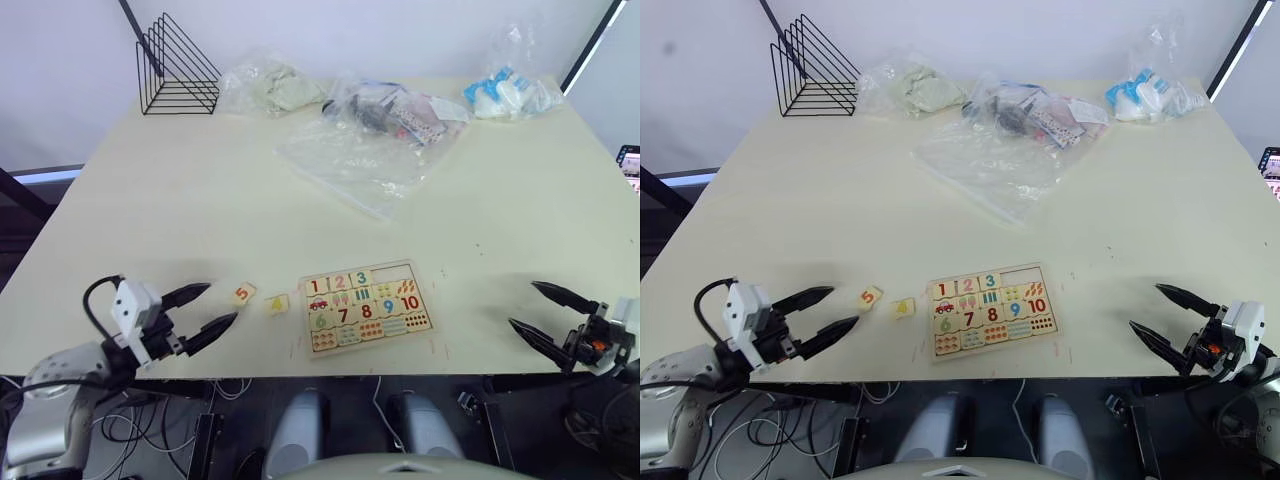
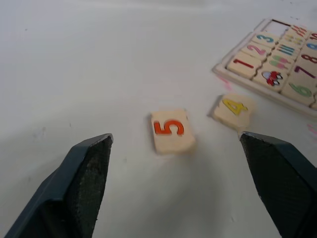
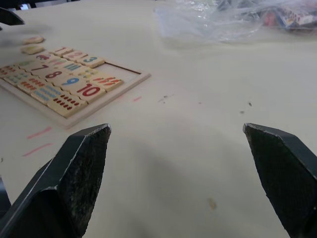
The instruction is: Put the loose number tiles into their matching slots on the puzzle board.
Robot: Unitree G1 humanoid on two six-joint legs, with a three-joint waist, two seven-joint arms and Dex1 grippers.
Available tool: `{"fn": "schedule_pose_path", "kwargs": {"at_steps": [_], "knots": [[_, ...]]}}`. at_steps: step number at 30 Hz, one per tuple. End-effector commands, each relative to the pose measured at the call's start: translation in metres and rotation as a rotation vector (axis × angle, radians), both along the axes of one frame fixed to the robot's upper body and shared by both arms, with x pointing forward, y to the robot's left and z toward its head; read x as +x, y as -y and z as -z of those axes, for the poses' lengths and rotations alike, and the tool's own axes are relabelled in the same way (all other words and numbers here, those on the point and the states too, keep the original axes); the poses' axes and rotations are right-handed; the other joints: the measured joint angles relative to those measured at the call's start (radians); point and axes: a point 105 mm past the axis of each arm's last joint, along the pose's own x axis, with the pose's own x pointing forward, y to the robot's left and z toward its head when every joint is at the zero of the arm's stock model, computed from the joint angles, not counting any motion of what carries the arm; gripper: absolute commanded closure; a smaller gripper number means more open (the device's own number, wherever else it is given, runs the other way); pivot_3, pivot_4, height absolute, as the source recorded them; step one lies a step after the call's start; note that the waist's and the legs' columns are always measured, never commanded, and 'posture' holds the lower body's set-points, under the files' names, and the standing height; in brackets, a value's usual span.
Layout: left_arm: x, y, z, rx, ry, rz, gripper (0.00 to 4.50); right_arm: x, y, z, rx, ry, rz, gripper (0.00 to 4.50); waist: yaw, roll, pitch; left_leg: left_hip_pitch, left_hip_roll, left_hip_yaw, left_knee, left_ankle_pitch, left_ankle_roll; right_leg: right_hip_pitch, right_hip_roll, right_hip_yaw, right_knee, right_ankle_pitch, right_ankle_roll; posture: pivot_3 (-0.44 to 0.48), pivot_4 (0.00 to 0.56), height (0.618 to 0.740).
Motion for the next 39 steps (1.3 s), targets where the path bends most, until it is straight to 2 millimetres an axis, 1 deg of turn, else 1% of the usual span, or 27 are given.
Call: {"fn": "schedule_pose_path", "kwargs": {"at_steps": [1,4,10,22,27,32,39], "knots": [[-0.006,-0.011,-0.011,0.0,0.051,-0.016,0.04,-0.001,0.011,-0.008,-0.03,0.024,0.036,0.0,0.0,0.0,0.0,0.0,0.0,0.0,0.0,0.0,0.0,0.0,0.0,0.0,0.0,0.0,0.0,0.0,0.15,0.74],[-0.012,-0.017,-0.01,0.013,0.05,-0.024,0.04,-0.001,0.014,-0.01,-0.065,0.022,0.026,0.0,0.0,0.0,0.0,0.0,0.0,0.002,0.0,0.0,0.0,0.0,0.0,0.0,0.0,0.0,0.0,0.0,0.15,0.74],[-0.018,-0.023,-0.011,0.022,0.07,-0.053,0.04,-0.005,0.015,-0.015,-0.051,0.009,-0.013,0.0,-0.001,0.0,0.0,0.0,0.0,0.002,0.0,0.0,0.0,0.0,0.0,0.0,0.0,0.0,0.0,0.0,0.15,0.74],[-0.021,-0.024,-0.01,0.034,0.068,-0.043,0.04,-0.013,0.015,-0.013,-0.048,-0.003,-0.02,0.0,-0.001,0.0,0.0,0.0,0.0,0.002,0.0,0.0,0.0,0.0,0.0,0.0,0.0,0.0,0.0,0.0,0.15,0.74],[-0.021,-0.025,-0.008,0.039,0.066,-0.042,0.04,-0.011,0.015,-0.015,-0.064,0.011,-0.006,0.0,-0.001,0.0,0.0,0.0,0.0,0.002,0.0,0.0,0.0,0.0,0.0,0.0,-0.001,0.0,0.0,0.0,0.15,0.74],[-0.02,-0.025,-0.006,0.057,0.067,-0.037,0.04,-0.009,0.01,-0.02,-0.066,0.021,-0.011,0.0,-0.001,0.0,0.0,0.0,0.0,0.002,0.0,0.0,0.0,0.0,0.0,0.0,-0.001,0.0,0.0,0.0,0.15,0.74],[-0.019,-0.024,-0.005,0.054,0.069,-0.031,0.04,-0.008,0.007,-0.022,-0.069,0.022,-0.013,0.0,-0.001,0.0,0.0,0.0,0.0,0.002,0.0,0.0,0.0,0.0,0.0,0.0,-0.001,0.0,0.0,0.0,0.15,0.74]]}}
